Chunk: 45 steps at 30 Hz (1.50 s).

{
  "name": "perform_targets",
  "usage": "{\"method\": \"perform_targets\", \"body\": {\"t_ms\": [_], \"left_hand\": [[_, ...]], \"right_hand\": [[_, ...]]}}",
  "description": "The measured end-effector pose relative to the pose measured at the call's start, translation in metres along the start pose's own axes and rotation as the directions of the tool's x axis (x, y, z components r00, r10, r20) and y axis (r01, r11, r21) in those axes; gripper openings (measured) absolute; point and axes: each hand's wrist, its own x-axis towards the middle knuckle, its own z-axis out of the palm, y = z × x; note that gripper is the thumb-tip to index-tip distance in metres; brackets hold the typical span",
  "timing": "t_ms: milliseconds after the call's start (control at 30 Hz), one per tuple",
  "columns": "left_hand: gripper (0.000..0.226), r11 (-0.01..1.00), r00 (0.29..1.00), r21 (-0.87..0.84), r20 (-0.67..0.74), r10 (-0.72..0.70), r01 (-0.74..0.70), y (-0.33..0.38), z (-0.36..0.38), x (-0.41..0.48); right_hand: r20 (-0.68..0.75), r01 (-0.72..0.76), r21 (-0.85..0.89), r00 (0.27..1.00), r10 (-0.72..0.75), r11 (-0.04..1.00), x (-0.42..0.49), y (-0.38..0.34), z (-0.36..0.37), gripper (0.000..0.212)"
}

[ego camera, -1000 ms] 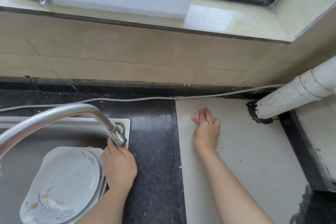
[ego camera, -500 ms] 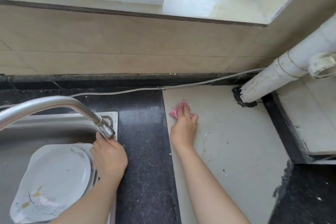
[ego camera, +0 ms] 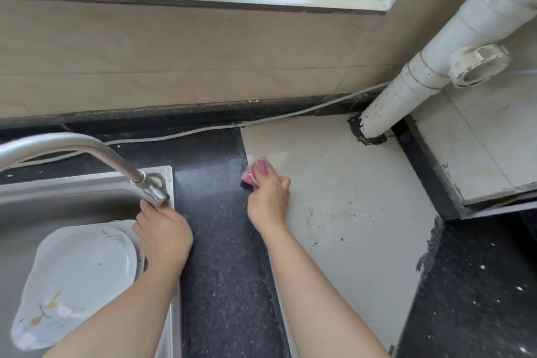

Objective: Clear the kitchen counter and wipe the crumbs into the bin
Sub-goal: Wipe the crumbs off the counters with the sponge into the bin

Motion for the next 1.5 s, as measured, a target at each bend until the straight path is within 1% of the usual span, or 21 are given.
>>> {"method": "perform_targets", "body": {"t_ms": [67, 167, 267, 333, 400, 467, 567, 633, 700, 733, 833, 933, 1033, 1067, 1100, 1133, 1233, 1300, 1367, 1433, 1500], "left_hand": [[0.039, 1.0, 1.0, -0.001, -0.009, -0.001, 0.001, 0.0, 0.0, 0.0], [0.037, 1.0, 1.0, 0.001, -0.023, -0.002, 0.002, 0.0, 0.0, -0.001], [0.035, 1.0, 1.0, -0.011, -0.022, -0.005, 0.004, 0.0, -0.003, -0.003], [0.033, 1.0, 1.0, -0.026, -0.019, 0.009, -0.009, -0.002, -0.005, -0.004], [0.032, 0.997, 0.998, -0.051, -0.027, 0.057, -0.058, -0.004, -0.006, -0.009], [0.04, 0.993, 0.994, -0.061, -0.022, 0.104, -0.105, -0.009, -0.007, -0.023], [0.053, 0.97, 0.97, -0.026, 0.034, 0.242, -0.241, -0.021, -0.008, -0.059], [0.054, 0.917, 0.915, 0.027, 0.095, 0.393, -0.397, -0.031, -0.008, -0.082], [0.054, 0.852, 0.85, 0.087, 0.172, 0.498, -0.516, -0.043, -0.008, -0.096], [0.054, 0.822, 0.822, 0.11, 0.204, 0.532, -0.559, -0.048, -0.007, -0.1], [0.054, 0.763, 0.768, 0.153, 0.273, 0.579, -0.629, -0.059, -0.009, -0.103], [0.057, 0.711, 0.716, 0.163, 0.337, 0.612, -0.684, -0.062, -0.012, -0.1], [0.059, 0.67, 0.673, 0.171, 0.398, 0.624, -0.722, -0.06, -0.017, -0.098], [0.06, 0.662, 0.664, 0.172, 0.412, 0.624, -0.729, -0.06, -0.018, -0.097], [0.06, 0.656, 0.658, 0.177, 0.424, 0.623, -0.734, -0.059, -0.019, -0.098], [0.061, 0.65, 0.655, 0.183, 0.432, 0.62, -0.737, -0.058, -0.019, -0.097], [0.061, 0.644, 0.649, 0.191, 0.453, 0.611, -0.741, -0.056, -0.02, -0.097], [0.062, 0.642, 0.646, 0.196, 0.467, 0.603, -0.741, -0.057, -0.02, -0.097], [0.062, 0.643, 0.649, 0.205, 0.476, 0.593, -0.738, -0.057, -0.02, -0.095], [0.062, 0.645, 0.65, 0.207, 0.483, 0.586, -0.735, -0.057, -0.02, -0.095], [0.062, 0.655, 0.662, 0.221, 0.493, 0.565, -0.723, -0.058, -0.019, -0.095]], "right_hand": [[0.003, -0.026, -0.017, 1.0, 0.026, 1.0, -0.012, 0.02, -0.001, 0.063], [-0.123, -0.181, -0.025, 0.977, 0.176, 0.983, -0.034, 0.063, -0.023, 0.073], [-0.211, -0.363, -0.026, 0.913, 0.35, 0.931, -0.057, 0.106, -0.058, 0.073], [-0.236, -0.461, 0.004, 0.862, 0.449, 0.888, -0.066, 0.124, -0.08, 0.066], [-0.283, -0.444, 0.024, 0.856, 0.432, 0.896, -0.072, 0.124, -0.091, 0.055], [-0.297, -0.343, 0.087, 0.887, 0.353, 0.935, -0.074, 0.102, -0.083, 0.053], [-0.164, -0.204, 0.12, 0.961, 0.222, 0.972, -0.081, 0.055, -0.048, 0.051], [-0.052, -0.115, 0.092, 0.991, 0.12, 0.989, -0.091, 0.035, -0.024, 0.058], [0.027, -0.08, 0.042, 0.996, 0.079, 0.996, -0.102, 0.035, -0.011, 0.069], [0.016, -0.102, 0.036, 0.995, 0.102, 0.994, -0.107, 0.043, -0.01, 0.069], [-0.133, -0.262, 0.084, 0.953, 0.272, 0.961, -0.122, 0.078, -0.029, 0.065], [-0.241, -0.429, 0.109, 0.864, 0.442, 0.897, -0.135, 0.118, -0.061, 0.063], [-0.292, -0.576, 0.107, 0.761, 0.58, 0.81, -0.145, 0.142, -0.09, 0.059], [-0.312, -0.577, 0.105, 0.755, 0.577, 0.81, -0.149, 0.142, -0.093, 0.058], [-0.326, -0.541, 0.102, 0.775, 0.542, 0.835, -0.153, 0.137, -0.093, 0.057], [-0.318, -0.479, 0.09, 0.817, 0.481, 0.873, -0.158, 0.128, -0.089, 0.056], [-0.174, -0.319, 0.059, 0.93, 0.324, 0.946, -0.17, 0.099, -0.061, 0.061], [-0.082, -0.273, 0.029, 0.958, 0.274, 0.962, -0.18, 0.094, -0.045, 0.069], [-0.111, -0.328, 0.033, 0.938, 0.329, 0.944, -0.188, 0.107, -0.049, 0.07], [-0.201, -0.454, 0.037, 0.869, 0.452, 0.89, -0.198, 0.13, -0.069, 0.068], [-0.229, -0.523, 0.023, 0.827, 0.514, 0.852, -0.205, 0.156, -0.094, 0.065]]}}
